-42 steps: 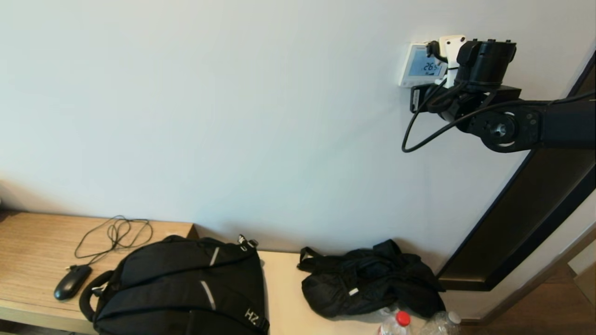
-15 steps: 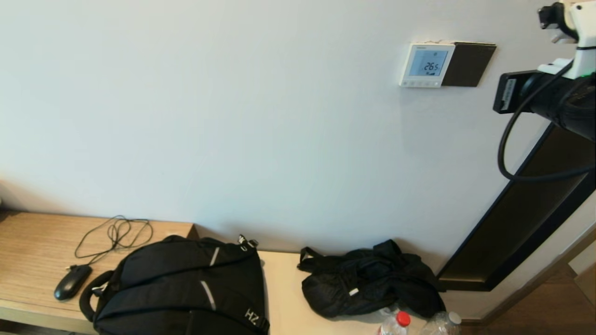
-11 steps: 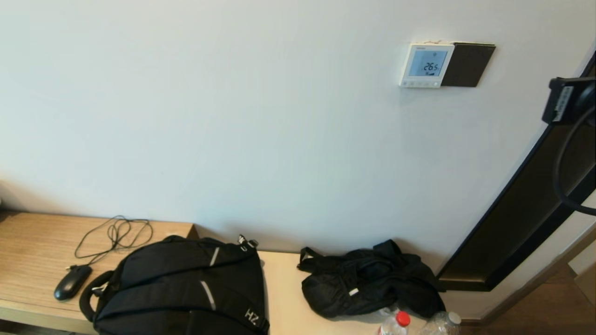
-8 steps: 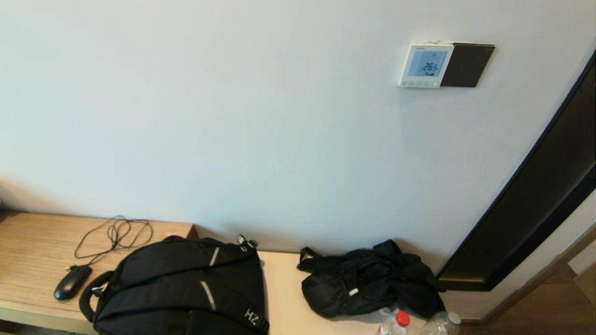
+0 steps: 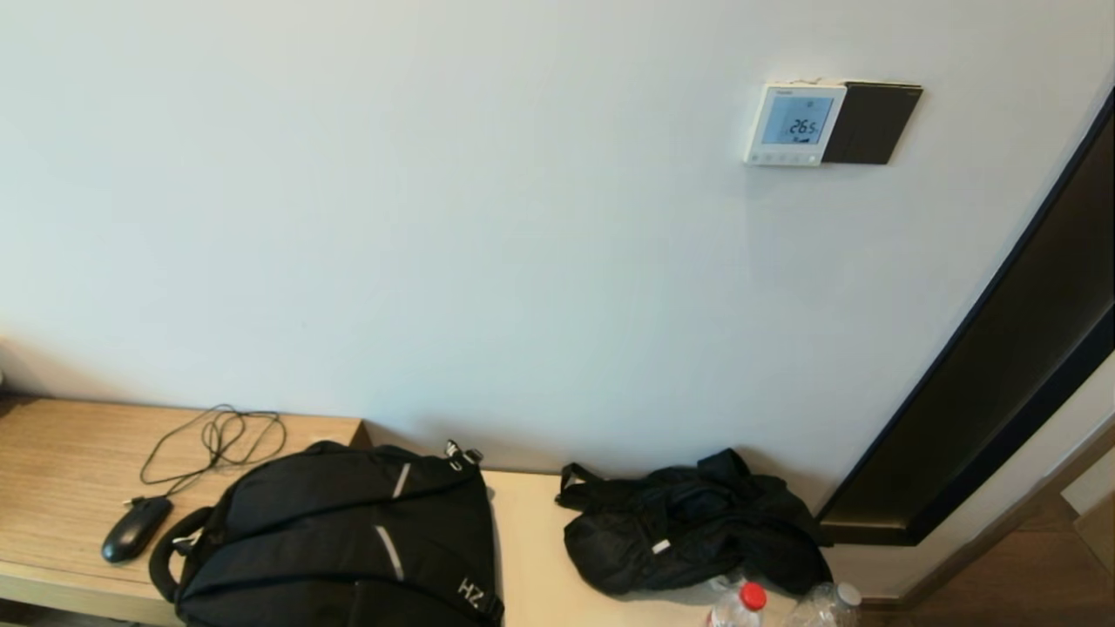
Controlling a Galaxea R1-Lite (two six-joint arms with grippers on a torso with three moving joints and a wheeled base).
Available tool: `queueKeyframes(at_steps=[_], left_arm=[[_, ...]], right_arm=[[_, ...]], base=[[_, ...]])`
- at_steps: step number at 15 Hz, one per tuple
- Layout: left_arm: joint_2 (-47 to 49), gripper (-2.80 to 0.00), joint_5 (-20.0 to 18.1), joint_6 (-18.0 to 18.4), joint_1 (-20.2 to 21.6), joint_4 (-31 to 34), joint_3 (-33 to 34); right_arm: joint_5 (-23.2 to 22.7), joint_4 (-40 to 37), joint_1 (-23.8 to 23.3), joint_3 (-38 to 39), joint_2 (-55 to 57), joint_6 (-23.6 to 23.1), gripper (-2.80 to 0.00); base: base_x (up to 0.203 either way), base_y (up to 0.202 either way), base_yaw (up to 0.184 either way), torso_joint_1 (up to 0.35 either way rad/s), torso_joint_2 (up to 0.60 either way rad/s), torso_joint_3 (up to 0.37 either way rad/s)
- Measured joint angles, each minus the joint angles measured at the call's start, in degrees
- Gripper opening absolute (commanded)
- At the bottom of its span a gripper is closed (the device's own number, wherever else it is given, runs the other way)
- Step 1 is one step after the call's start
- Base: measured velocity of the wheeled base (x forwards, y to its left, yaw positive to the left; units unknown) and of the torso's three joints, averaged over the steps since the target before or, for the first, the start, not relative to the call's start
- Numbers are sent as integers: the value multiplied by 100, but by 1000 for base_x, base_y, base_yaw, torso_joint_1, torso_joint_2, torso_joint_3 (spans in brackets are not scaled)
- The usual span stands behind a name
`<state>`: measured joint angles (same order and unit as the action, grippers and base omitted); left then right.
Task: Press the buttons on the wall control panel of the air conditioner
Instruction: Turn off the central air conditioner
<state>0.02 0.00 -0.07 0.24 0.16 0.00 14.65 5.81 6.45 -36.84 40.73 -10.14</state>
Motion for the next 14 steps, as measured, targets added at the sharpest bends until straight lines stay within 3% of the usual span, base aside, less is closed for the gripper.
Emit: queueKeyframes(at_steps=[7, 14], left_arm=[[0, -280, -2, 0, 0, 3, 0], [0, -280, -2, 2, 0, 2, 0]], right_arm=[[-1090, -513, -473, 1905, -1803, 177, -280], [-1627, -741, -629, 3040, -3005, 238, -280]], base=[[0, 0, 0, 0, 0, 0], [0, 0, 0, 0, 0, 0]])
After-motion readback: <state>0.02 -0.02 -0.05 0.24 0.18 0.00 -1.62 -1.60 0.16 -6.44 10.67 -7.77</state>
